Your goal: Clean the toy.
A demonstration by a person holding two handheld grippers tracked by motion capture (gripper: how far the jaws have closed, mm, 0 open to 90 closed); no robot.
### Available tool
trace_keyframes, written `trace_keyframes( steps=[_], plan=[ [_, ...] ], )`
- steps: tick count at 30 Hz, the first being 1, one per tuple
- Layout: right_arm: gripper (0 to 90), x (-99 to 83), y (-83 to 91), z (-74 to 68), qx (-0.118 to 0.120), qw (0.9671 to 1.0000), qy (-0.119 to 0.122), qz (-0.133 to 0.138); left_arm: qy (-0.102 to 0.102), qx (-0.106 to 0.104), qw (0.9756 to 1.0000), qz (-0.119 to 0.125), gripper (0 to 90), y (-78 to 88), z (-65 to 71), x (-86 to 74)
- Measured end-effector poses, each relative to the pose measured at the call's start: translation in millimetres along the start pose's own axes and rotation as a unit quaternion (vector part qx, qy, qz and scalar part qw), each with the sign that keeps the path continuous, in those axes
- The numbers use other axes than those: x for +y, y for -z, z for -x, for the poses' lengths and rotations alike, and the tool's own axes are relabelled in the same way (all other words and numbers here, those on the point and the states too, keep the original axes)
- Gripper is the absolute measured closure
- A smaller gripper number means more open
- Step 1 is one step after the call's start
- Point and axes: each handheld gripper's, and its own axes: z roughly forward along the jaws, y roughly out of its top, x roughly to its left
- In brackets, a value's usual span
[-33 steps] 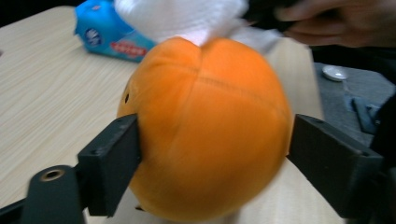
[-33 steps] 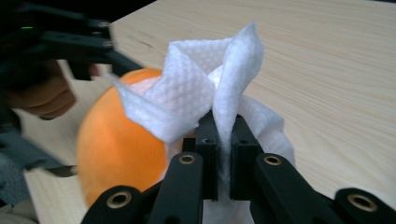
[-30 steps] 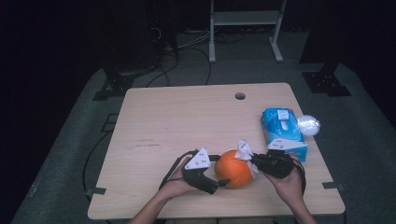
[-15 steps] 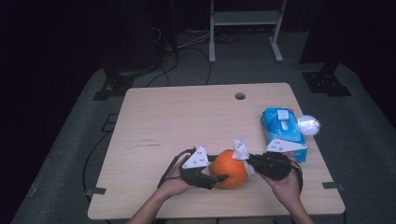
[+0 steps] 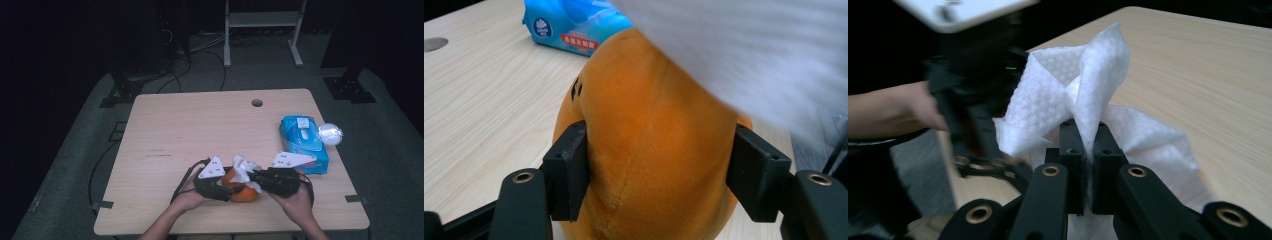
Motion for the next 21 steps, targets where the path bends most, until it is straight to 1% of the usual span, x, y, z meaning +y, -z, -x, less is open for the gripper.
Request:
trace_keyframes(
  steps=[1, 2, 3, 4, 5, 7, 10, 11, 12, 14, 15, 16, 17, 18, 19, 20, 21],
  plan=[
    [85.5, 1.1, -5.9, -8.3, -0.001, 0.9996, 0.025, -0.012, -0.001, 0.001, 1.0, 0.001, 32.6, -0.9, 1.1, -0.2],
    [85.4, 1.3, -9.4, -13.2, -0.009, 0.9989, 0.041, -0.022, -0.01, 0.003, 0.9999, 0.0, 32.6, -2.3, 3.5, -0.7],
    [85.5, 0.7, -14.1, -19.1, -0.033, 0.9969, 0.064, -0.031, -0.013, 0.006, 0.9999, -0.001, 32.9, -2.3, 4.8, -0.6],
    [85.5, 0.5, -14.4, -18.9, -0.038, 0.9967, 0.065, -0.03, -0.011, 0.006, 0.9999, 0.001, 33.2, -2.1, 5.2, -0.5],
    [85.5, 0.8, -13.1, -15.9, -0.039, 0.997, 0.062, -0.027, -0.009, 0.005, 0.9999, 0.003, 33.5, -2.5, 5.6, -0.5],
    [85.6, 1.6, -7.7, -8.1, -0.053, 0.9971, 0.052, -0.017, -0.013, 0.005, 0.9999, 0.004, 33.6, -3.4, 6.7, -0.5],
    [85.7, 0.0, 0.2, 5.4, -0.062, 0.9974, 0.035, -0.011, -0.016, 0.006, 0.9998, 0.005, 33.6, -4.2, 8.3, 0.2],
    [85.7, -1.5, 3.8, 10.7, -0.066, 0.9975, 0.027, -0.008, -0.017, 0.005, 0.9998, 0.006, 33.6, -4.4, 8.5, 0.2],
    [85.6, -2.3, 6.0, 13.5, -0.069, 0.9973, 0.023, -0.005, -0.019, 0.005, 0.9998, 0.006, 33.6, -4.3, 8.7, 0.1],
    [85.5, -4.6, 12.3, 20.0, -0.087, 0.9961, 0.016, -0.003, -0.021, 0.004, 0.9998, 0.007, 33.4, -4.1, 8.8, -0.4],
    [85.5, -5.9, 14.9, 23.5, -0.091, 0.9958, 0.01, -0.002, -0.02, 0.003, 0.9998, 0.007, 33.0, -4.1, 8.5, -0.6],
    [85.4, -7.5, 16.7, 26.2, -0.089, 0.996, 0.0, -0.002, -0.021, -0.001, 0.9997, 0.009, 30.9, -4.8, 8.1, -0.9],
    [85.4, -9.1, 17.1, 27.8, -0.083, 0.9965, -0.006, -0.004, -0.021, -0.004, 0.9997, 0.014, 26.5, -5.9, 7.6, -1.4],
    [85.4, -10.4, 16.7, 27.7, -0.081, 0.9967, -0.007, -0.008, -0.02, -0.006, 0.9996, 0.018, 20.5, -7.0, 6.6, -2.3],
    [85.3, -11.2, 16.0, 27.4, -0.081, 0.9967, -0.003, -0.012, -0.019, -0.007, 0.9996, 0.019, 15.6, -7.8, 4.8, -3.5],
    [85.4, -11.5, 15.6, 27.0, -0.08, 0.9967, -0.001, -0.013, -0.013, -0.008, 0.9997, 0.019, 11.4, -8.8, 2.6, -4.8],
    [85.3, -11.3, 15.5, 27.0, -0.078, 0.9968, -0.002, -0.013, -0.007, -0.013, 0.9997, 0.018, 10.0, -9.0, 0.6, -6.1]
  ],
)
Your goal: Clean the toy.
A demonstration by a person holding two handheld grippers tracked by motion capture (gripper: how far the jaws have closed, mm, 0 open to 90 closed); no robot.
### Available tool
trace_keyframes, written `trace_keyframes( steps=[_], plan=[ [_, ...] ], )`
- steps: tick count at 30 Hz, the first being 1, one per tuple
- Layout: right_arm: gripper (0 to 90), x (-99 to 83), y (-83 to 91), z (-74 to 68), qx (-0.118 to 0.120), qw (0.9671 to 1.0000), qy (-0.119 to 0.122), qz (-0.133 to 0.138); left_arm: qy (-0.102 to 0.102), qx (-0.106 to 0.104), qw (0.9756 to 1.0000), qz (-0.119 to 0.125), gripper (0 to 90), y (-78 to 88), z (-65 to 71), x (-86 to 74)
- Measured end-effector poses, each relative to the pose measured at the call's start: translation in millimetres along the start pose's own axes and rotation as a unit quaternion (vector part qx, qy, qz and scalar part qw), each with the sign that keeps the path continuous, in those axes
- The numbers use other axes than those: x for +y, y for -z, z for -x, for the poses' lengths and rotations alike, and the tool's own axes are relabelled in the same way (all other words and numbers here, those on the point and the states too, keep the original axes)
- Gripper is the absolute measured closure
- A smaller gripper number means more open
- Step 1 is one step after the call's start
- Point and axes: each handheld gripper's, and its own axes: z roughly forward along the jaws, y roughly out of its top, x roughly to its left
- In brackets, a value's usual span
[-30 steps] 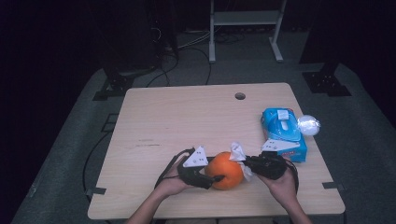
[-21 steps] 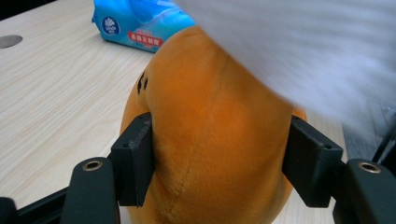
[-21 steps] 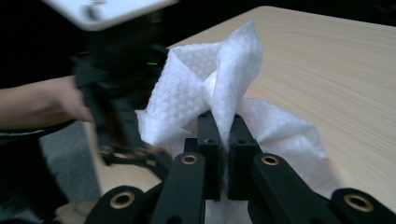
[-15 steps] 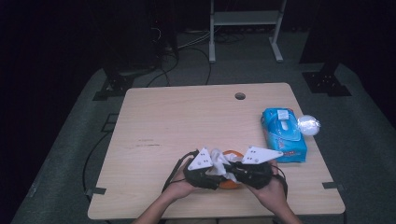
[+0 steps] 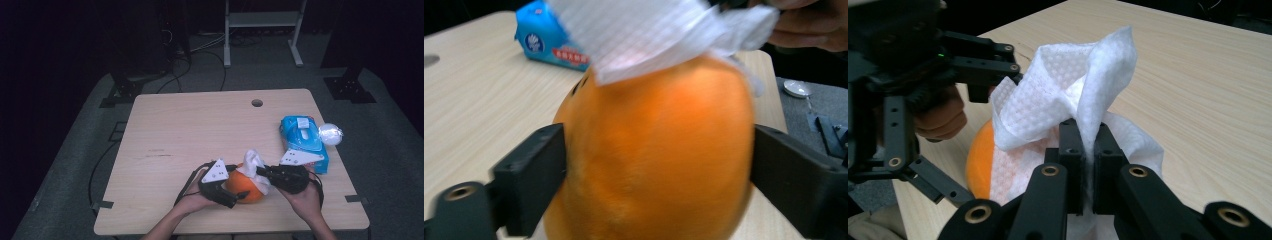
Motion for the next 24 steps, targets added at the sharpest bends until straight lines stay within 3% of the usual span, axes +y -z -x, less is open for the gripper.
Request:
trace_keyframes(
  steps=[2, 5, 8, 10, 13, 16, 22, 24],
  plan=[
    [85.3, 0.4, -0.5, 0.5, 0.001, 1.0, 0.0, 0.001, 0.004, -0.011, 0.9999, 0.004, 16.1, 1.6, -2.6, -2.6],
    [85.1, 2.8, 1.3, -1.1, 0.01, 0.9999, -0.006, 0.008, 0.003, -0.004, 1.0, -0.003, 28.5, 5.8, 1.5, 2.2],
    [85.2, 7.7, 4.4, -6.7, 0.027, 0.9994, -0.001, 0.022, 0.002, -0.003, 1.0, -0.007, 31.4, 9.7, 3.7, 8.9],
    [85.2, 12.2, 5.0, -14.9, 0.052, 0.9982, 0.0, 0.029, -0.003, -0.003, 1.0, -0.008, 32.0, 10.7, 7.3, 12.8],
    [85.1, 17.0, -1.9, -31.5, 0.071, 0.9971, 0.02, 0.022, -0.023, -0.007, 0.9995, -0.021, 32.4, 9.5, 16.1, 17.1],
    [85.2, 16.7, -8.8, -35.3, 0.058, 0.998, 0.025, 0.009, -0.034, -0.008, 0.999, -0.028, 32.2, 6.4, 21.1, 14.9],
    [85.4, 10.8, -3.1, -13.2, 0.03, 0.9995, -0.005, 0.004, -0.036, -0.011, 0.999, -0.023, 30.8, 5.0, 18.9, 12.5],
    [85.3, 8.7, 2.7, -5.5, 0.005, 1.0, -0.002, -0.002, -0.032, -0.01, 0.9991, -0.024, 30.5, 6.2, 17.0, 12.4]
  ],
)
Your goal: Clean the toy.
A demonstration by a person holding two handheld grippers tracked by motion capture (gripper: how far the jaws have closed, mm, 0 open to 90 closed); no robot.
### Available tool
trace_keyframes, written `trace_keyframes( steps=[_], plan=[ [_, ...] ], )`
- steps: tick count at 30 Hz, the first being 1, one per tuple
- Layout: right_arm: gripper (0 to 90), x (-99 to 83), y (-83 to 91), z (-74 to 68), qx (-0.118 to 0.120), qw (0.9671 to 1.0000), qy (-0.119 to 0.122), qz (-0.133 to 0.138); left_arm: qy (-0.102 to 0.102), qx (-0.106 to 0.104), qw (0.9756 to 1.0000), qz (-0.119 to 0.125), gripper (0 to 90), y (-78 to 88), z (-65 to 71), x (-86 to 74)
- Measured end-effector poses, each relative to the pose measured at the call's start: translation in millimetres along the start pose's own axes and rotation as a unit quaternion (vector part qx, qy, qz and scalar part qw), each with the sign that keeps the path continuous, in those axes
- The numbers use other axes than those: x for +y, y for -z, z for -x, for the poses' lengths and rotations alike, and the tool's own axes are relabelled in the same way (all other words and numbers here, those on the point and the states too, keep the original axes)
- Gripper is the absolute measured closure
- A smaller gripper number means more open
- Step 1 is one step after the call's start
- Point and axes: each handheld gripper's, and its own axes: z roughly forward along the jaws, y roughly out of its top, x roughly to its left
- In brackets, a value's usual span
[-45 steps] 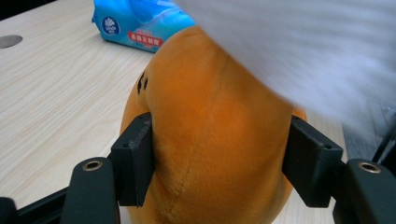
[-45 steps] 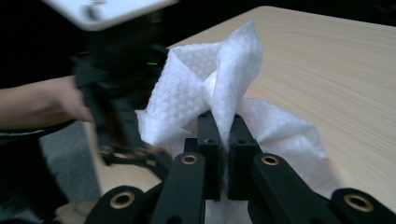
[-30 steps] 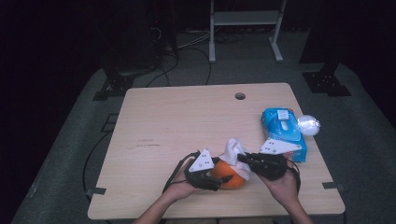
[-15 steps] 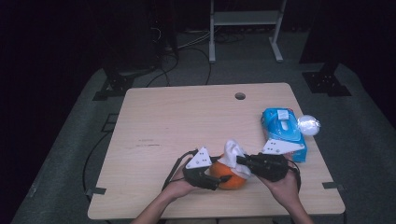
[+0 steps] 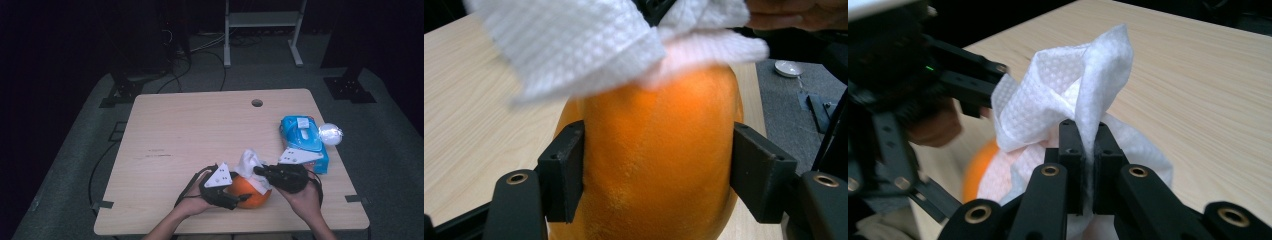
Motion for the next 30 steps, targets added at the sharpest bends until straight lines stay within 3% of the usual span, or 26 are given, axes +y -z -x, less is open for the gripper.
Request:
trace_keyframes(
  steps=[3, 6, 11, 13, 16, 19, 21, 23, 25, 30],
  plan=[
    [85.3, -4.6, 6.2, 7.0, -0.012, 0.9999, -0.005, -0.004, 0.018, 0.005, 0.9998, 0.003, 29.2, 1.0, -4.2, -0.4],
    [85.5, -4.2, 8.5, 3.6, -0.009, 1.0, -0.002, -0.002, 0.03, 0.01, 0.9995, 0.005, 28.7, 1.6, -6.6, -1.2],
    [85.4, 4.1, 3.6, -15.2, 0.044, 0.9989, 0.015, 0.008, 0.06, 0.019, 0.998, 0.011, 28.9, 2.6, -13.4, -4.2],
    [85.4, 5.0, 0.4, -19.4, 0.032, 0.999, 0.031, 0.003, 0.065, 0.017, 0.9977, 0.012, 29.0, 3.7, -15.6, -5.7],
    [85.2, 2.0, 1.1, -7.9, 0.008, 0.9998, 0.015, 0.008, 0.069, 0.019, 0.9974, 0.015, 29.1, 5.0, -18.2, -7.3],
    [85.1, -6.8, 3.8, 11.5, -0.012, 0.9997, -0.022, 0.006, 0.081, 0.016, 0.9965, 0.018, 28.7, 7.6, -24.4, -10.1],
    [85.1, -11.9, 2.5, 15.9, -0.004, 0.9993, -0.036, 0.004, 0.086, 0.013, 0.996, 0.02, 25.4, 6.7, -23.7, -7.8],
    [85.2, -11.8, -0.6, 13.0, -0.005, 0.9995, -0.03, 0.001, 0.086, 0.015, 0.996, 0.021, 20.1, 6.7, -21.4, -4.2],
    [85.3, -9.4, -2.4, 8.8, -0.001, 0.9996, -0.029, 0.004, 0.074, 0.018, 0.9969, 0.019, 20.2, 7.1, -19.7, -3.2],
    [85.4, -6.1, -4.8, 2.3, 0.0, 0.9998, -0.019, 0.007, 0.073, 0.019, 0.997, 0.018, 26.8, 10.2, -23.4, -5.5]
  ],
)
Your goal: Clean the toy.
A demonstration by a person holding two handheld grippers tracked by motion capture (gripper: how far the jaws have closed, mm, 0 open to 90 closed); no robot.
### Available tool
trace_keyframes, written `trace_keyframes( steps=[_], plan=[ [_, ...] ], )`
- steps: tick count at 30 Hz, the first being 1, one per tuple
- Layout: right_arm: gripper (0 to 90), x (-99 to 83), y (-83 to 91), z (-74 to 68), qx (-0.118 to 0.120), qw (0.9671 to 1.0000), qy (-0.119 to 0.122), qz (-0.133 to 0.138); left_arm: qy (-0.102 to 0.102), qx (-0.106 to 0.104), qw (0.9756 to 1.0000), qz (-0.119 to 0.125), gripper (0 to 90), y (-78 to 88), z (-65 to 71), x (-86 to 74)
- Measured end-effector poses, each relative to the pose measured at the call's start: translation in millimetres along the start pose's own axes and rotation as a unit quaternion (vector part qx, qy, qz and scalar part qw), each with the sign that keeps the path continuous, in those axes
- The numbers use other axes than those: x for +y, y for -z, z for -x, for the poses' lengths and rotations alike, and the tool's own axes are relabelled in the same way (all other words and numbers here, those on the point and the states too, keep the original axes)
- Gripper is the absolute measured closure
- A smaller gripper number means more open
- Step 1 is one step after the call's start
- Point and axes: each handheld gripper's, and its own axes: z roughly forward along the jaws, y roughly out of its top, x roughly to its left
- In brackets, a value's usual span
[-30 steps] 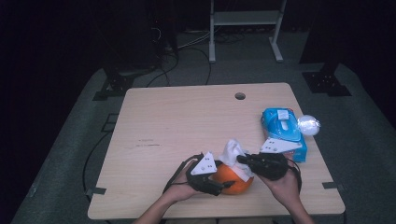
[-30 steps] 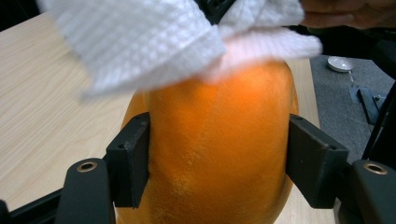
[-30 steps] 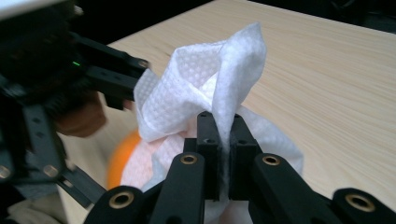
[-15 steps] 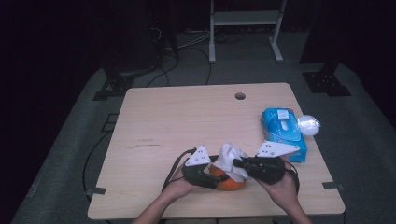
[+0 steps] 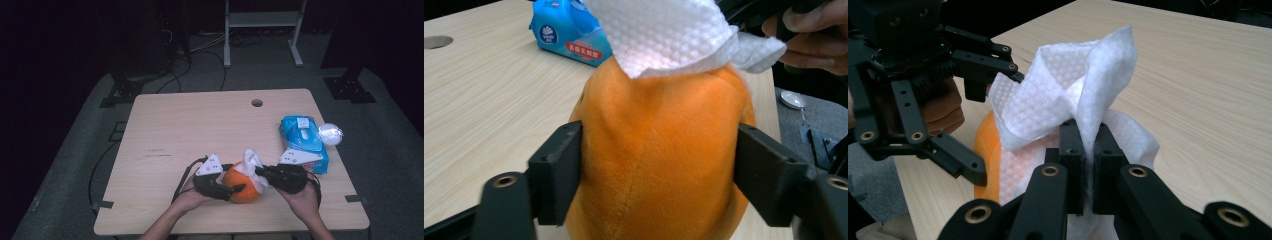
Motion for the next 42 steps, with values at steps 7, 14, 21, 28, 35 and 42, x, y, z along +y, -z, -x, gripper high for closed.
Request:
trace_keyframes(
  steps=[7, 14, 21, 28, 35, 42],
  plan=[
    [85.1, -4.4, -1.4, 12.6, 0.006, 0.9997, -0.022, -0.001, 0.013, 0.003, 0.9999, 0.004, 30.5, 0.7, -5.9, -2.5],
    [85.3, 2.3, 1.3, -2.6, 0.033, 0.9991, -0.006, 0.026, 0.011, -0.009, 0.9998, 0.01, 32.2, 5.0, -0.5, 3.2],
    [85.2, 4.1, 0.3, -4.7, 0.033, 0.9992, 0.002, 0.024, -0.017, 0.017, 0.9997, 0.005, 34.1, 8.5, 1.3, 5.1],
    [85.1, 2.3, -0.7, -3.3, 0.039, 0.9988, -0.011, 0.027, -0.032, 0.023, 0.9992, -0.003, 34.4, 7.7, 7.2, 7.6],
    [85.1, 10.7, -6.8, -20.8, 0.044, 0.9984, 0.032, 0.014, -0.05, 0.025, 0.9984, -0.007, 30.7, 2.6, 14.1, 6.2],
    [85.2, -1.3, 7.8, 10.9, 0.015, 0.9998, -0.015, 0.005, -0.027, 0.01, 0.9995, -0.009, 15.3, -1.6, 4.0, -1.7]
  ],
)
